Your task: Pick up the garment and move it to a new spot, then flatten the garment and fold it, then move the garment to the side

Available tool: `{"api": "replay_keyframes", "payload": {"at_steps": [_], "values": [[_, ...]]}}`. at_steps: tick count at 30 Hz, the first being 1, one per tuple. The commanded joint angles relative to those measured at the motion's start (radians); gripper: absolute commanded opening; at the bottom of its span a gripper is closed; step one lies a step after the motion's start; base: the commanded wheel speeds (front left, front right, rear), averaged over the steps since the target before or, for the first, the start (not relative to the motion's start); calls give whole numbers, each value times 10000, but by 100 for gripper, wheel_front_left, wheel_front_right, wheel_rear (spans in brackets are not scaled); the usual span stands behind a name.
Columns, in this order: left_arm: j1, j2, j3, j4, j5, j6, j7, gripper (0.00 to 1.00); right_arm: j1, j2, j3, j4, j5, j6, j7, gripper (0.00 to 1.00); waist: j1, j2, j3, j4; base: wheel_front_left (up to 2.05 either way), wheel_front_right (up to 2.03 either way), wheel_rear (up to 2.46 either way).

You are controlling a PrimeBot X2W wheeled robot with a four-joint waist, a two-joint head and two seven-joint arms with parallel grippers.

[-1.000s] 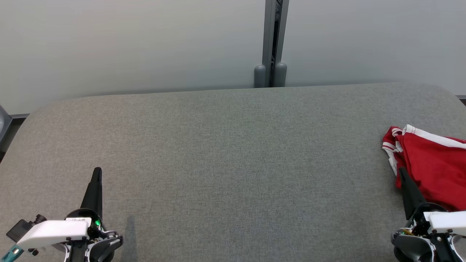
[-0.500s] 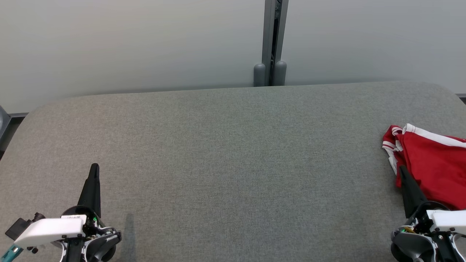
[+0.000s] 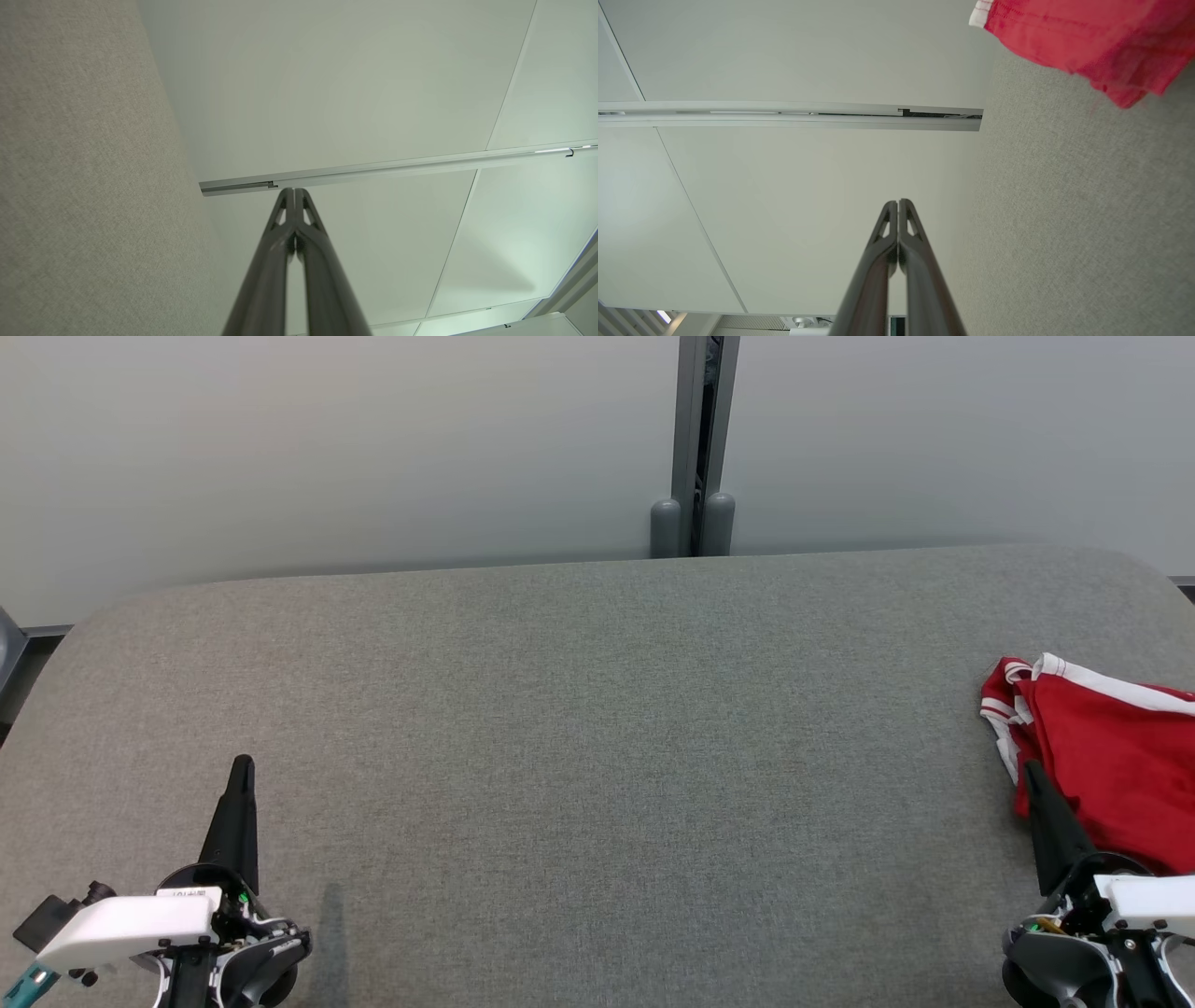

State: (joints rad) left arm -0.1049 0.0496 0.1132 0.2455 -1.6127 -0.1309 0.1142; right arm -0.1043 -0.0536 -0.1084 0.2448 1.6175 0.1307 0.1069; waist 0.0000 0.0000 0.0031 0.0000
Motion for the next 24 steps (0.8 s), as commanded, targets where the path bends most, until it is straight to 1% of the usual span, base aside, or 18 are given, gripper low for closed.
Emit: {"api": "replay_keyframes", "payload": {"at_steps": [1, 24], "values": [[-86, 18, 47, 10, -10, -30, 27, 0, -92, -12, -13, 25, -3, 0, 71, 0, 0, 0, 0, 0, 0, 0, 0], [-87, 14, 53, 8, -3, -30, 32, 0, -95, -3, -33, 27, -27, 0, 75, 0, 0, 0, 0, 0, 0, 0, 0]]}}
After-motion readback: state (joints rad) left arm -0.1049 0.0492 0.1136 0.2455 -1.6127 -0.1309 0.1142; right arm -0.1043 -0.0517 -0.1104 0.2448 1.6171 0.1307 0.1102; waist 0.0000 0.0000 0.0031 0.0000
